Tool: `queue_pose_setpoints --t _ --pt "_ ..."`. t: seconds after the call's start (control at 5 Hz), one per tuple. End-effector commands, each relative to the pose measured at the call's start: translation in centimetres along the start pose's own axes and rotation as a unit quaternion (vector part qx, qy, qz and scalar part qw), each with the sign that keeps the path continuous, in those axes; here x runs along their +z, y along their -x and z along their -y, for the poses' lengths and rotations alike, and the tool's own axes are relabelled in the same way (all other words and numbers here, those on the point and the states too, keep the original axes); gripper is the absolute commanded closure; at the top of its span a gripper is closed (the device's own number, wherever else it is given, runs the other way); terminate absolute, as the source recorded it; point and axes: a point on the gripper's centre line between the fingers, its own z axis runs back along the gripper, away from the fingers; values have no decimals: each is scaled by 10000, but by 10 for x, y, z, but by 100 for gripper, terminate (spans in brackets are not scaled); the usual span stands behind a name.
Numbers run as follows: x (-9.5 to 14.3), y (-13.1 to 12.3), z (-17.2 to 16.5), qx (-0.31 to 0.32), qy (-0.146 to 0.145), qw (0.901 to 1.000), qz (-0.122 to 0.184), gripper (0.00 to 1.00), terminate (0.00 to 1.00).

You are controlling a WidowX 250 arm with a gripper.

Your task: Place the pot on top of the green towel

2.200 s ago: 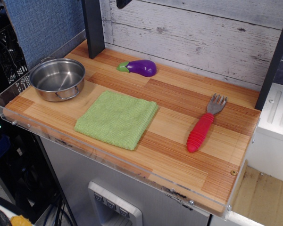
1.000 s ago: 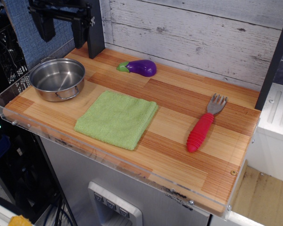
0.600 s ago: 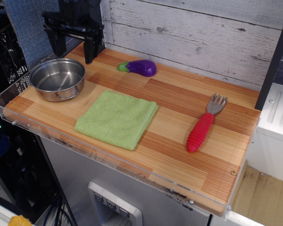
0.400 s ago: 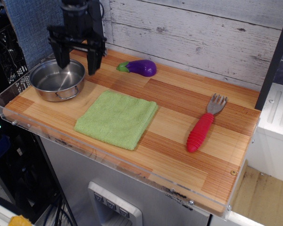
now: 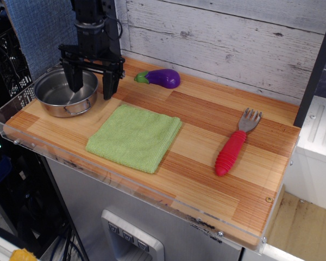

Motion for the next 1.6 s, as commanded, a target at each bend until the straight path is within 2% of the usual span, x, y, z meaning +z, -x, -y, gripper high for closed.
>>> queue_pose_setpoints --t 0.0,0.2,0.4,0.8,1.0,1.2,1.4 --pt "-7 7 -11 84 -100 9999 -37 0 0" --pt "-7 8 -10 124 -147 9997 141 100 0" --pt "1 9 -12 108 -144 9992 343 100 0" --pt "44 21 -28 437 -20 9940 1006 100 0" --pt "53 25 -35 534 -23 9923 1121 100 0" --pt "62 28 -24 406 -49 9922 1173 100 0" --pt "79 37 6 267 104 9912 1293 100 0"
